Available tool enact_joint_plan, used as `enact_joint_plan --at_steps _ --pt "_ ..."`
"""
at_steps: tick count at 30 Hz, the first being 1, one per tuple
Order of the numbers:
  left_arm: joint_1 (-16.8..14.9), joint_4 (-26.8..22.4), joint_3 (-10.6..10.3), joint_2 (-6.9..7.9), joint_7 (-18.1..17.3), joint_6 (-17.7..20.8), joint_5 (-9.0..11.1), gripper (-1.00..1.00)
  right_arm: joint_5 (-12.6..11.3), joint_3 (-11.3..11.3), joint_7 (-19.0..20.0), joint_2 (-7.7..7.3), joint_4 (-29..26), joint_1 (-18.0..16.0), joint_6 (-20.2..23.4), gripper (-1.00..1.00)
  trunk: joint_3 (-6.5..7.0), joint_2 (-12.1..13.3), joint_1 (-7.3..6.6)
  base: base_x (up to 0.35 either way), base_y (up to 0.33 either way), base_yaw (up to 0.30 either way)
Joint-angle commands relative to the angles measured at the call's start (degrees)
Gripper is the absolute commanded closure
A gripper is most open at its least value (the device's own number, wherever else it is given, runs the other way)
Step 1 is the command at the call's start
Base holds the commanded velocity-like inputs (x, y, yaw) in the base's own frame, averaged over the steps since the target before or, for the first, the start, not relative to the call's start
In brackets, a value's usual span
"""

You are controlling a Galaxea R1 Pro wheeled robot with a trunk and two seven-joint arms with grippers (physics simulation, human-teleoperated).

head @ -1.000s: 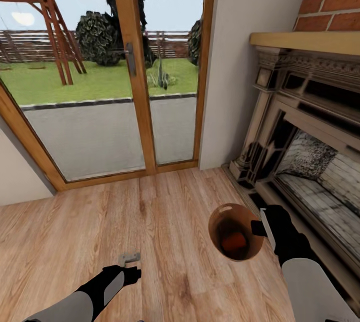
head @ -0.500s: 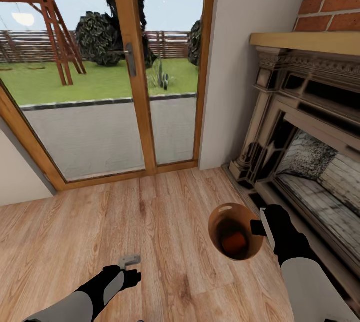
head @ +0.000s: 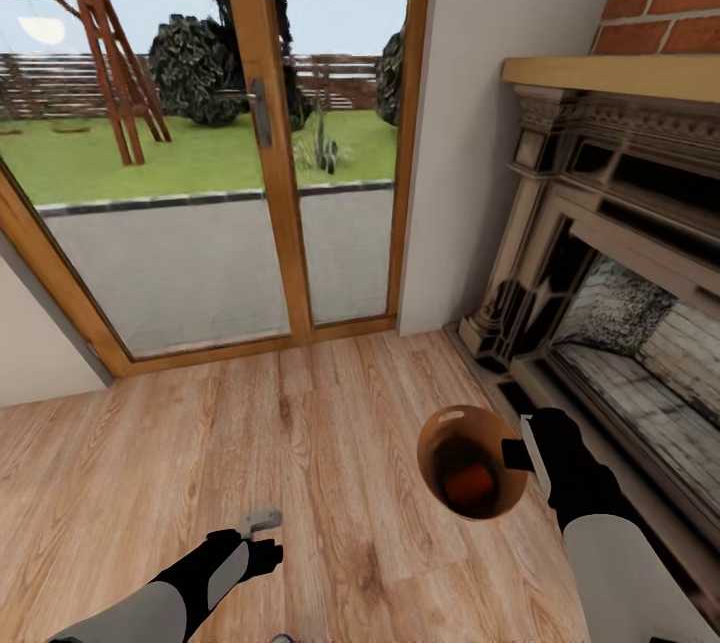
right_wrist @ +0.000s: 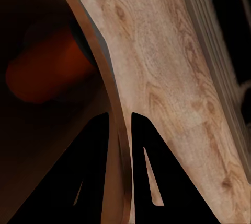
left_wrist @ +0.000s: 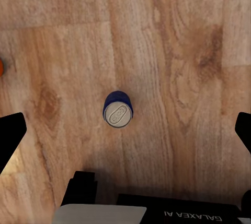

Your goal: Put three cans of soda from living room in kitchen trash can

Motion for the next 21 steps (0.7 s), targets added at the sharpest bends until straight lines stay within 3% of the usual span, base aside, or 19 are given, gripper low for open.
enact_joint_plan --at_steps 1,21 --pt "0.0 0.0 -0.01 0.0 0.0 0.0 -0.02 -1.0 -0.57 -0.03 0.23 0.01 -0.02 -0.03 0.0 1.0 -0.09 0.0 0.0 0.0 0.0 0.0" --pt "0.0 0.0 0.03 0.0 -0.3 3.85 0.0 -1.0 -0.42 0.1 0.23 0.22 -0.11 0.03 0.0 1.0 -1.94 0.0 0.0 0.0 0.0 0.0"
